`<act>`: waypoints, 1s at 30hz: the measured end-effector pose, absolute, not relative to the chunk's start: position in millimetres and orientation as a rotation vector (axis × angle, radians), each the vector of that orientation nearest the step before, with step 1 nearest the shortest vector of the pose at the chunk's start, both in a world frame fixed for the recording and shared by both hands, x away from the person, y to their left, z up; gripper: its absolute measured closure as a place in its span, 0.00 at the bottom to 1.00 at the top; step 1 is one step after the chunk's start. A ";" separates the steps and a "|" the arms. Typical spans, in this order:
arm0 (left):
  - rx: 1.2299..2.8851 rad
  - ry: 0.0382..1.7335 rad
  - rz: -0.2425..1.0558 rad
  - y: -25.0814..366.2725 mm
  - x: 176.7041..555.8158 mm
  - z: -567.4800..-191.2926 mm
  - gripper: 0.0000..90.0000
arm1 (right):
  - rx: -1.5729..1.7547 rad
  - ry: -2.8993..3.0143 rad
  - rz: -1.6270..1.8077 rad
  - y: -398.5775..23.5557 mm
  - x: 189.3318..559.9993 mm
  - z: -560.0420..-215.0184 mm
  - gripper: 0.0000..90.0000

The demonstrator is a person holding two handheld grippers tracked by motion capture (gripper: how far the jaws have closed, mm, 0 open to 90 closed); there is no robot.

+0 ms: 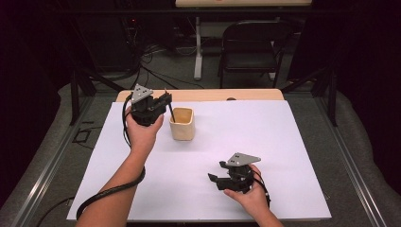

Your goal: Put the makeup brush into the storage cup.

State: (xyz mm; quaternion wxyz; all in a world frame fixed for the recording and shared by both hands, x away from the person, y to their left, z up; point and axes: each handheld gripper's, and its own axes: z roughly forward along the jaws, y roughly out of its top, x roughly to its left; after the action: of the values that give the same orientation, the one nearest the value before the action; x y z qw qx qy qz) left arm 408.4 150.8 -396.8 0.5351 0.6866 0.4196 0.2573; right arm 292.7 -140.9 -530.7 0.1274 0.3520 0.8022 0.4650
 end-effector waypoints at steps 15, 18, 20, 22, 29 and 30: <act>1.648 1.033 0.654 141.4 423.0 -394.5 0.93 | 1.015 2.348 1.328 -139.2 292.3 -531.9 0.39; 1.647 1.046 0.652 139.2 426.5 -395.7 0.93 | 1.017 2.348 1.328 -139.5 292.1 -531.9 0.39; 1.651 1.053 0.652 138.0 428.5 -396.4 0.93 | 1.017 2.348 1.329 -139.8 292.2 -531.9 0.39; 1.656 1.057 0.652 137.0 430.4 -397.6 0.93 | 1.018 2.348 1.329 -140.2 292.4 -532.2 0.39; 1.668 1.077 0.646 134.1 436.2 -402.4 0.93 | 1.021 2.346 1.337 -141.1 292.4 -532.0 0.39; 1.669 1.080 0.643 133.6 436.9 -402.9 0.93 | 1.021 2.345 1.340 -141.1 292.3 -531.8 0.39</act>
State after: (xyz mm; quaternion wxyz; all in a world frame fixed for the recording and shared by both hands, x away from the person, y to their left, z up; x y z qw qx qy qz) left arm 436.9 133.6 -402.9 0.5021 0.6907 0.4471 0.2663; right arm 292.3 -141.1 -531.8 0.1271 0.3507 0.8056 0.4603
